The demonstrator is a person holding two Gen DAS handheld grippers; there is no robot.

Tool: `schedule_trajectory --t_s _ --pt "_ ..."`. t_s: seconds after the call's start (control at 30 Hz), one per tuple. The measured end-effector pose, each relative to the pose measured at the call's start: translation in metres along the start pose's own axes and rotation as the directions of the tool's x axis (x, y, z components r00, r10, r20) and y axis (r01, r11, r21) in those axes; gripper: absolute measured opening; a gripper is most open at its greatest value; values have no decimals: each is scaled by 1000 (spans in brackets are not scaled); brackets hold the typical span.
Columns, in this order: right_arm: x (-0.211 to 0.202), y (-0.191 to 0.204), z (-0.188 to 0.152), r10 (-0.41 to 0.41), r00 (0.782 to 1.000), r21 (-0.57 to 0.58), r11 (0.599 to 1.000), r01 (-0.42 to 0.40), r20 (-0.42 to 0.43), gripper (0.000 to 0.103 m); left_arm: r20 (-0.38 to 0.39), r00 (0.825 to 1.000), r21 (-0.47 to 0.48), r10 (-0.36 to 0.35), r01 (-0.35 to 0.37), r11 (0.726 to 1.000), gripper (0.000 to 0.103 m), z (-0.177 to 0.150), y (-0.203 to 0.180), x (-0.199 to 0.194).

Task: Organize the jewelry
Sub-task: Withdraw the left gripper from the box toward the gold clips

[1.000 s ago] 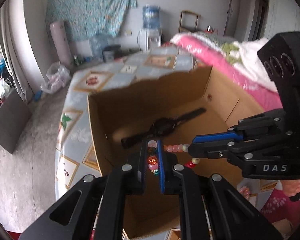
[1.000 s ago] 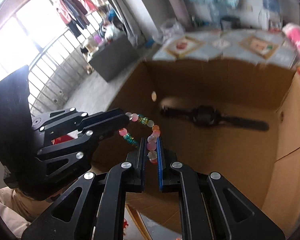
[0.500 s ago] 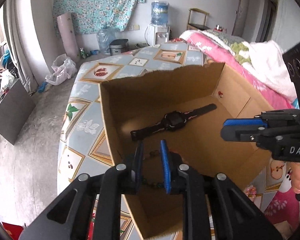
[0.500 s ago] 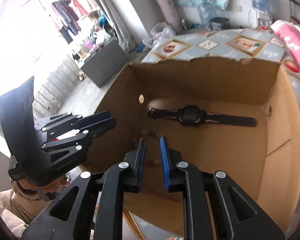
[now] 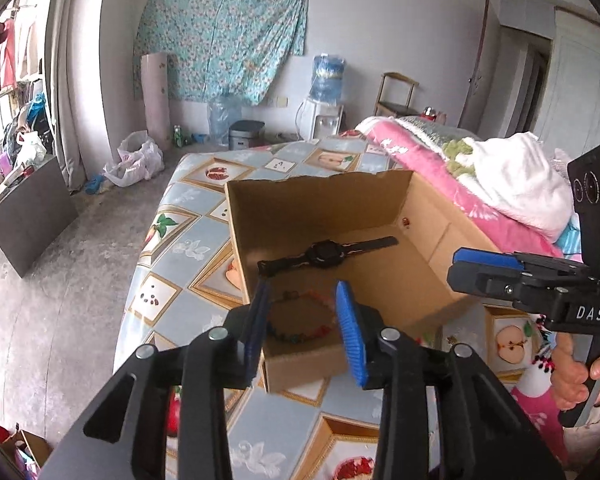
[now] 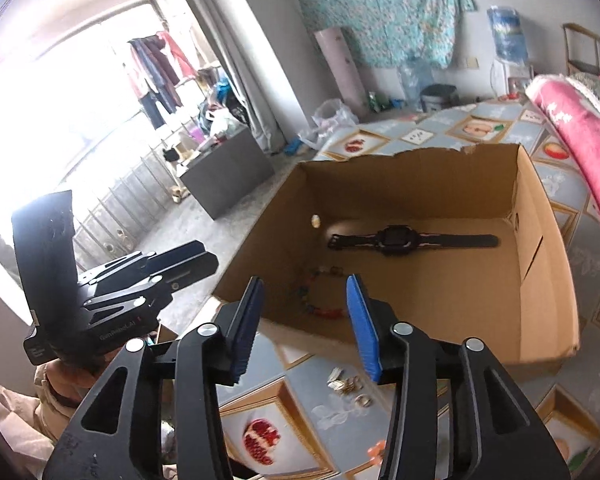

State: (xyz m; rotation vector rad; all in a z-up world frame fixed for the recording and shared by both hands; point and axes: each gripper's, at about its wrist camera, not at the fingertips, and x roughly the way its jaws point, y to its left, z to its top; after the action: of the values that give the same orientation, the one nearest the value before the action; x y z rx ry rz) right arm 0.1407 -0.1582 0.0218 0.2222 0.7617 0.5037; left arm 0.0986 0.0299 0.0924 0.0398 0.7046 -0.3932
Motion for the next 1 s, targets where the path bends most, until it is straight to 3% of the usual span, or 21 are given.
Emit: schedule_trajectory --t_s 0.23,0.5,0.83,1.0 --pt "-20 5 -22 -14 999 -22 1000 15 44 52 15 1000 32 0 -1 999 41 -35 -11 -20" --pt "-42 -22 -47 -77 996 27 997 76 37 52 -70 997 47 13 -10 999 41 -73 -22 -6" --pt "-22 -67 -80 -135 986 164 975 150 -101 51 -178 984 85 22 -7 996 41 -103 -33 43" --pt "-9 -76 -74 -136 984 202 967 158 -117 40 -179 983 79 29 -15 997 40 -97 -27 61"
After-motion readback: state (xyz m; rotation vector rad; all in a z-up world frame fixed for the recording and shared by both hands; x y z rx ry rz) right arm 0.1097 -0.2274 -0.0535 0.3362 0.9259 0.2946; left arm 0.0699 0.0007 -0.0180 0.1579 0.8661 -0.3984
